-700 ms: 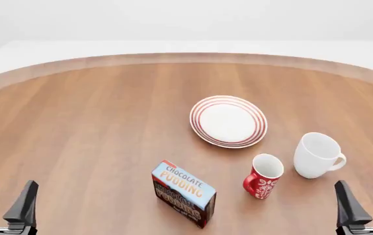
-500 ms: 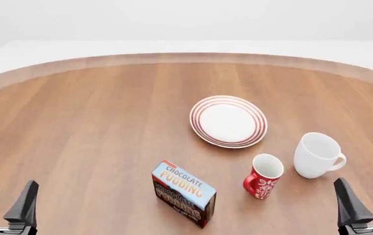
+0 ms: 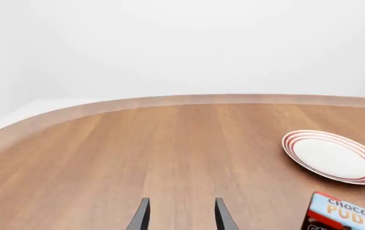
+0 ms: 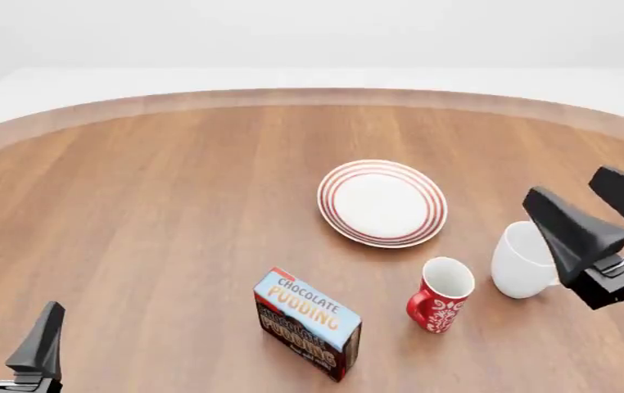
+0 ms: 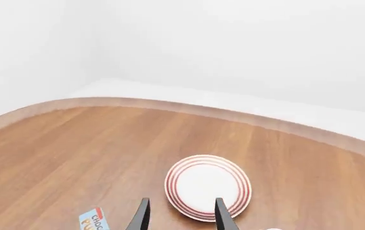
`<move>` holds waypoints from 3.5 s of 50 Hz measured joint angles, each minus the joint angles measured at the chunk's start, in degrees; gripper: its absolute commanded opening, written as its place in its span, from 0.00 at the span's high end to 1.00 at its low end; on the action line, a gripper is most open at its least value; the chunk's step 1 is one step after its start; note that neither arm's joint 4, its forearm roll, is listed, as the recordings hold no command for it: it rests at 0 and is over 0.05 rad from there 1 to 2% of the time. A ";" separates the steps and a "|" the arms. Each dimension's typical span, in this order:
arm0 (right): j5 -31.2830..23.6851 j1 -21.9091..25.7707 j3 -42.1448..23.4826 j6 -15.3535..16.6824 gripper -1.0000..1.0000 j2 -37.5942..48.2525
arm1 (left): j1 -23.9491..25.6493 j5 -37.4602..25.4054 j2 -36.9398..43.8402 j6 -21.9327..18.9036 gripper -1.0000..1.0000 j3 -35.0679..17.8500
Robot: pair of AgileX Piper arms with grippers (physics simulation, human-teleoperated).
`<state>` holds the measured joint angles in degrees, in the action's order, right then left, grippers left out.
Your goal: Put the chocolate pudding to the right of the plate.
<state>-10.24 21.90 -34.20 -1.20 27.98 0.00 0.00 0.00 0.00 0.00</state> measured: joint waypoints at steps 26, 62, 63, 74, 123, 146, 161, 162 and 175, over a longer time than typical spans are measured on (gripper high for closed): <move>-13.10 16.63 -31.40 3.73 0.00 27.38 | 0.00 0.00 0.00 0.00 0.00 0.00; -10.01 25.32 -34.90 2.78 0.00 45.55 | 0.00 0.00 0.00 0.00 0.00 0.00; -9.83 25.42 -34.72 2.65 0.00 45.79 | 0.00 0.00 0.00 0.00 0.00 0.00; -8.25 26.42 -33.11 1.54 0.00 47.96 | 0.00 0.00 0.00 0.00 0.00 0.00; -0.77 27.94 -25.28 -2.87 0.00 56.33 | 0.00 0.00 0.00 0.00 0.00 0.00; 1.13 27.72 -24.19 -3.49 0.00 59.69 | 0.00 0.00 0.00 0.00 0.00 0.00; 2.44 28.09 -23.47 -4.12 0.00 61.51 | 0.00 0.00 0.00 0.00 0.00 0.00; 2.52 28.11 -23.40 -4.17 0.00 61.62 | 0.00 0.00 0.00 0.00 0.00 0.00; 3.30 27.68 -22.41 -4.15 0.00 62.50 | 0.00 0.00 0.00 0.00 0.00 0.00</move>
<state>-6.94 49.58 -56.60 -5.36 90.48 0.00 0.00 0.00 0.00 0.00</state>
